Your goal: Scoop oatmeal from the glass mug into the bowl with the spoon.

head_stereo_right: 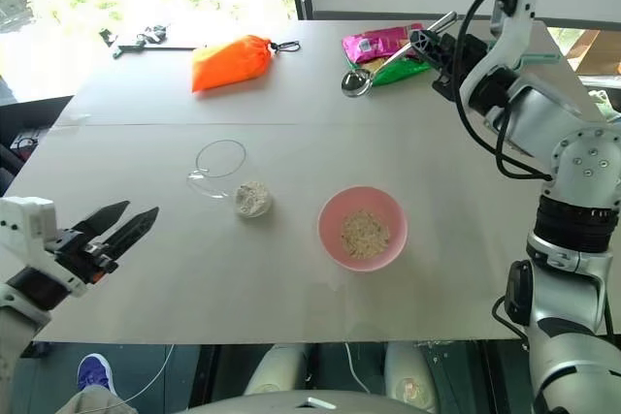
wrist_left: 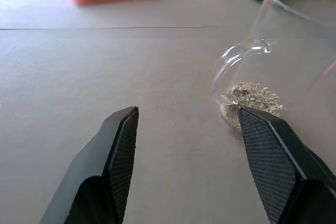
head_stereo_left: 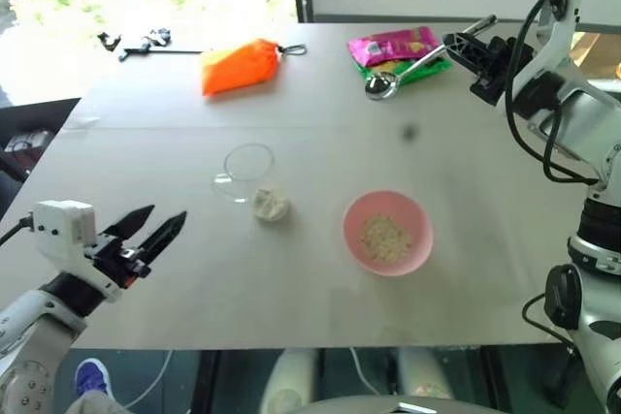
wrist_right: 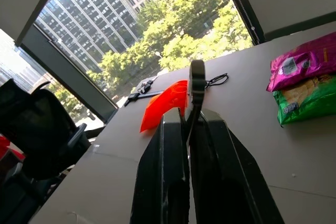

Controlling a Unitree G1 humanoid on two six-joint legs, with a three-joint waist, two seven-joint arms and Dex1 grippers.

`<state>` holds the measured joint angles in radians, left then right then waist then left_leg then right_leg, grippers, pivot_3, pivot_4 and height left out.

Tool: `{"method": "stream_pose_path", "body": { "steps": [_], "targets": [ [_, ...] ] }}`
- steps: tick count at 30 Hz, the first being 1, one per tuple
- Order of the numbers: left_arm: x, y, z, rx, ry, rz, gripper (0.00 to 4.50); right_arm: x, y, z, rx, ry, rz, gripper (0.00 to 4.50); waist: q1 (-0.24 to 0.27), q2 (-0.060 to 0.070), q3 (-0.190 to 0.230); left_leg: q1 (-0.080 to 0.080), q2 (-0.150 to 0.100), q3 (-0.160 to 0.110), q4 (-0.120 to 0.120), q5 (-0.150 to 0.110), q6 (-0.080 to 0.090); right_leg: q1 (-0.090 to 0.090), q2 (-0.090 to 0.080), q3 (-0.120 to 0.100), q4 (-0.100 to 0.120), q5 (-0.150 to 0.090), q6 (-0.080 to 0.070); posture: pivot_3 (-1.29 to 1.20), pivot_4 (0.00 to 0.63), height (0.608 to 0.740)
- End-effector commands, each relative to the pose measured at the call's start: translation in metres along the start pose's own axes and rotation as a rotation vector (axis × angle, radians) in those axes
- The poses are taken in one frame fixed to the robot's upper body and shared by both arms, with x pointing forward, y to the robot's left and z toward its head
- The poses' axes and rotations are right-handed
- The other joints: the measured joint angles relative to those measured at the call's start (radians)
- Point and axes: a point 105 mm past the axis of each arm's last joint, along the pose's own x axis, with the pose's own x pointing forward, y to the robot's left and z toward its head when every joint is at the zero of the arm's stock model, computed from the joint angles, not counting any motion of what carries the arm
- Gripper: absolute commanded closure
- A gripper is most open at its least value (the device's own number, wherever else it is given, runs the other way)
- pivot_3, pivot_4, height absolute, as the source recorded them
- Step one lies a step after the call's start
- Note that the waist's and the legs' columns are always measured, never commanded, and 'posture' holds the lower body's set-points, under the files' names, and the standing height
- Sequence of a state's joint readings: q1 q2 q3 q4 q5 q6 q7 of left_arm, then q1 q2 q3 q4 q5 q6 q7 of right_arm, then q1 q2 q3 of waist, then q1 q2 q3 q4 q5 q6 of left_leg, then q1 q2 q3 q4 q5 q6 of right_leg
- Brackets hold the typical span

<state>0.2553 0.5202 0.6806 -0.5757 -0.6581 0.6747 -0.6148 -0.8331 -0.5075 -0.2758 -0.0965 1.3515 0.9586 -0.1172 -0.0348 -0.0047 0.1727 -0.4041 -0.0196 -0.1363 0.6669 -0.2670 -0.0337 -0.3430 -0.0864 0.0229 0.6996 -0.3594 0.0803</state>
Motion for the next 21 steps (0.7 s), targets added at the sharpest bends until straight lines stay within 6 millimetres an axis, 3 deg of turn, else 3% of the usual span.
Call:
{"method": "stream_pose_path", "body": {
  "steps": [1,8,21],
  "targets": [
    [0.025,-0.007,0.002,0.07,-0.04,0.019,1.42,-0.007,0.008,0.009,-0.036,-0.041,0.02,4.5,0.0,0.0,0.0,0.0,0.0,0.0,0.0,0.0,0.0,0.0,0.0,0.0,0.0,0.0,0.0,0.0,0.15,0.74],
    [0.057,-0.016,-0.004,0.069,-0.063,0.033,1.42,-0.015,0.007,0.013,-0.05,-0.067,0.001,4.5,-0.015,0.0,0.0,0.002,0.001,0.004,-0.005,0.001,-0.001,-0.001,0.0,0.004,-0.003,0.0,0.0,0.0,0.15,0.74],
    [0.066,-0.012,0.002,0.09,-0.106,0.094,1.42,-0.018,0.006,0.01,-0.054,-0.061,-0.004,4.5,-0.012,0.0,0.0,0.003,0.001,0.004,-0.007,0.001,-0.001,-0.001,0.001,0.004,-0.004,0.0,0.0,0.0,0.15,0.74]
  ]
}}
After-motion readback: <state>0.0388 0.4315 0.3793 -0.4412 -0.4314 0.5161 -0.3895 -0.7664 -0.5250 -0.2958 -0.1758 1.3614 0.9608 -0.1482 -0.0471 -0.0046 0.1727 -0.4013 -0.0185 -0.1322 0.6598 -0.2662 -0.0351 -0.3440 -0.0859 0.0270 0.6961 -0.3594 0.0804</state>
